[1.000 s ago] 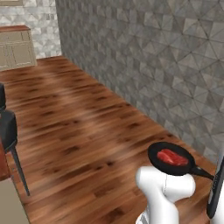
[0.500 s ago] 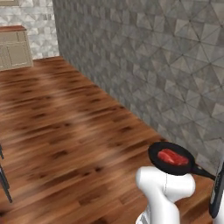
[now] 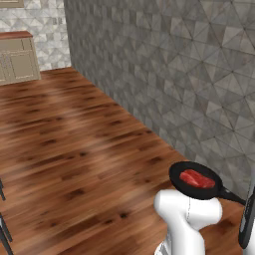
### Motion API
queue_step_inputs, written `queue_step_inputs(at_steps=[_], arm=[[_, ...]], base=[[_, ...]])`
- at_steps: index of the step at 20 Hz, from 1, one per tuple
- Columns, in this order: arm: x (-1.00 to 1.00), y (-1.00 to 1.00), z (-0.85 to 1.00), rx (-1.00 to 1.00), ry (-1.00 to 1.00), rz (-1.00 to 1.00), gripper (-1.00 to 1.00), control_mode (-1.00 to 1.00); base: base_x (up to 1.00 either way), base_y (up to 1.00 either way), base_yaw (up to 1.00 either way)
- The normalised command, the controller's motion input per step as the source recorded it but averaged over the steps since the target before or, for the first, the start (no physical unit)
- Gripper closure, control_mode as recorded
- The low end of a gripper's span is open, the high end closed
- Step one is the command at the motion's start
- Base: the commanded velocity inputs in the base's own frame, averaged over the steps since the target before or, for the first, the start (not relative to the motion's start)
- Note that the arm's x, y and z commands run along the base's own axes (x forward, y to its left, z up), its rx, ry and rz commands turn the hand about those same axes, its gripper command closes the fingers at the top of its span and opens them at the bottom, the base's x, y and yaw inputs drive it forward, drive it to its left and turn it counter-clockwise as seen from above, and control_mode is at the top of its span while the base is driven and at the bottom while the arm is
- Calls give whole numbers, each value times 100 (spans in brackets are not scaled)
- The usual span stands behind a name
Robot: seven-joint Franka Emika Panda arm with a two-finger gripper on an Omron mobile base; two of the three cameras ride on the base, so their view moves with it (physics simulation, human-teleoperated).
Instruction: Pick up the pan with the steak in it and place it on the dining table. Then place the steak on the plate.
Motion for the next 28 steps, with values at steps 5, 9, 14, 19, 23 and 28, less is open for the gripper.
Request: queue_step_inputs(at_steps=[5,9,14,19,23,28], arm=[[0,0,0,0,0,0,100,100],[0,0,0,0,0,0,100,100],[0,0,0,0,0,0,100,100],[0,0,0,0,0,0,100,100],[0,0,0,0,0,0,100,100],[0,0,0,0,0,0,100,100]], base=[[100,0,1],[93,0,1],[8,2,1],[-6,0,43],[-2,0,50],[-2,0,50]])
